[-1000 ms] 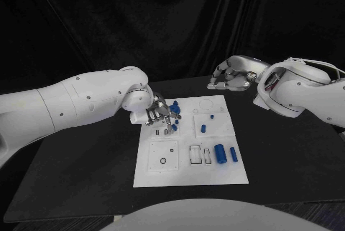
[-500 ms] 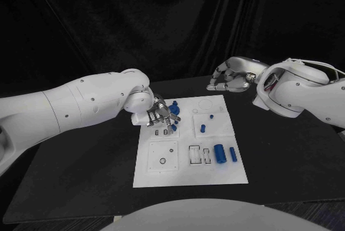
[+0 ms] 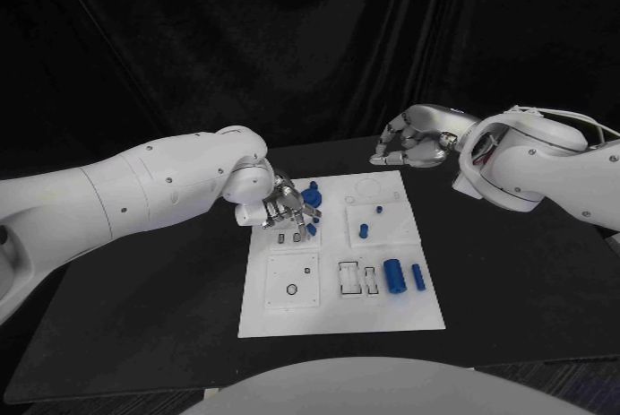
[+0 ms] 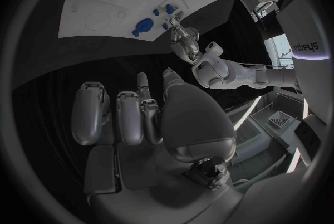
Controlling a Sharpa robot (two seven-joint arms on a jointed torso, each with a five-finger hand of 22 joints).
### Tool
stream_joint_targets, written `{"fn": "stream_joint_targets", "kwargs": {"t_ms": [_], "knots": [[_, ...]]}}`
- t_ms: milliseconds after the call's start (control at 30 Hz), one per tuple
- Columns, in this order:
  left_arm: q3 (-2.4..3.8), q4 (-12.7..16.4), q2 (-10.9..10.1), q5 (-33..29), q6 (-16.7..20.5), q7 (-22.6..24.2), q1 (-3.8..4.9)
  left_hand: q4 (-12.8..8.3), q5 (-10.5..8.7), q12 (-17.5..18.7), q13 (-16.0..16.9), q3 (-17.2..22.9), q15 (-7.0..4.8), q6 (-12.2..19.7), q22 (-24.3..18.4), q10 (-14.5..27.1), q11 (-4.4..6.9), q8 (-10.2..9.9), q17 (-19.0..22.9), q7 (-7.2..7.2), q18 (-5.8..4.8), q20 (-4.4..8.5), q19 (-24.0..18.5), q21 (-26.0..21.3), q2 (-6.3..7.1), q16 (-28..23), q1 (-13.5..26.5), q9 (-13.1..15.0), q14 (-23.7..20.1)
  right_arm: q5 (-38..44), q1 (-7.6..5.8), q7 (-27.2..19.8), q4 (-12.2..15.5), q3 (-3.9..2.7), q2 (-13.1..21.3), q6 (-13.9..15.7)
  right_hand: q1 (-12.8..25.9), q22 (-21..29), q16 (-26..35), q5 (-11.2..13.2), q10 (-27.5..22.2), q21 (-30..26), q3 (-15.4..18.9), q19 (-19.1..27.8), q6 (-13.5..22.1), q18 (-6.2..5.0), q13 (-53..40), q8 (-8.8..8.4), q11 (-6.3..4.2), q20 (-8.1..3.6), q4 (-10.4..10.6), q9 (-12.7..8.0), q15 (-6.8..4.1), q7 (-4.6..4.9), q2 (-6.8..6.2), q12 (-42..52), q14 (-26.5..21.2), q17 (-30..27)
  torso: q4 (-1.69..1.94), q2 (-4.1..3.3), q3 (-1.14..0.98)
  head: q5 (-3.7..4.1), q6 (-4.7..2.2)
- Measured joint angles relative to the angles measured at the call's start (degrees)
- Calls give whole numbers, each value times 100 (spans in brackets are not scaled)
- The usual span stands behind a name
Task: Assemble the parts on the task board
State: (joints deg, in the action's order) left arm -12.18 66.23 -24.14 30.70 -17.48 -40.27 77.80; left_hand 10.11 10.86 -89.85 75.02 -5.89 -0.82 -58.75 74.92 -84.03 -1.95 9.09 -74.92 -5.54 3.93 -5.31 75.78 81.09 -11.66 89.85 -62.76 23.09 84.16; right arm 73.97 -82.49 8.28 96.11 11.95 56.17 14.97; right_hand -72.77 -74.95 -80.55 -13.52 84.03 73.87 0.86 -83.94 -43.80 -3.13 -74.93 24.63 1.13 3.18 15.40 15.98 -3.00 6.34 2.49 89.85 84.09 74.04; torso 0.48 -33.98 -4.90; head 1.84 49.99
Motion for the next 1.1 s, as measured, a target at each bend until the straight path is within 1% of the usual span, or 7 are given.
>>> {"fn": "stream_joint_targets", "kwargs": {"t_ms": [167,367,500,733,1000,1100], "knots": [[2,-101,65,0,0,0,-44,0,-27,0,0,0,0,0,0,0,0,-22,0,0,0,0,0,-21,0,0,0,6,0,0,23,2,-3,0,-10,-30,0,0,1,0,0,0,0,0,0,0,0,0,0,0,0,0,0,0,0,0,0,0,-1,3,0,-27,-1],[1,-240,134,0,-7,-1,-101,-17,-26,0,0,17,0,0,0,0,0,-22,0,0,0,-20,-20,-21,0,0,0,12,0,0,32,3,-4,0,-11,-54,0,1,1,0,0,0,0,0,0,0,1,0,0,0,0,0,0,0,0,0,0,0,-1,3,-4,-29,-1],[0,-335,172,0,-13,-1,-137,-17,-47,0,0,16,0,0,0,0,0,-22,0,0,0,0,-40,-46,0,0,0,19,0,0,38,3,-4,0,-11,-65,0,1,1,0,0,0,0,0,0,0,1,0,0,0,0,0,0,0,0,0,0,0,2,4,-8,-29,-1],[0,-427,212,0,-16,-2,-156,-63,-47,0,0,63,0,0,-1,0,0,-22,0,0,0,-11,-93,-81,0,0,0,30,0,0,59,3,-4,-1,-19,-87,0,2,1,0,0,0,0,0,0,0,2,0,0,0,0,0,0,0,0,0,0,1,-5,11,-14,-23,-1],[2,-477,271,0,-17,-2,-176,-47,-47,0,0,79,0,0,-1,0,0,-22,0,0,0,-11,-133,-111,0,0,0,38,0,-1,81,2,-1,-1,-24,-110,0,2,1,0,0,-21,0,0,0,0,2,0,0,0,0,-1,0,0,0,0,0,-5,-10,11,-18,-23,-1],[2,-488,290,0,-22,-2,-180,-61,-47,0,0,93,1,0,-1,0,0,-22,0,0,0,-10,-133,-111,0,0,0,37,0,-1,87,2,-1,-1,-27,-117,0,2,1,0,0,-21,0,0,0,0,2,0,0,0,0,3,0,0,0,0,0,-5,-9,10,-19,-8,-1]]}}
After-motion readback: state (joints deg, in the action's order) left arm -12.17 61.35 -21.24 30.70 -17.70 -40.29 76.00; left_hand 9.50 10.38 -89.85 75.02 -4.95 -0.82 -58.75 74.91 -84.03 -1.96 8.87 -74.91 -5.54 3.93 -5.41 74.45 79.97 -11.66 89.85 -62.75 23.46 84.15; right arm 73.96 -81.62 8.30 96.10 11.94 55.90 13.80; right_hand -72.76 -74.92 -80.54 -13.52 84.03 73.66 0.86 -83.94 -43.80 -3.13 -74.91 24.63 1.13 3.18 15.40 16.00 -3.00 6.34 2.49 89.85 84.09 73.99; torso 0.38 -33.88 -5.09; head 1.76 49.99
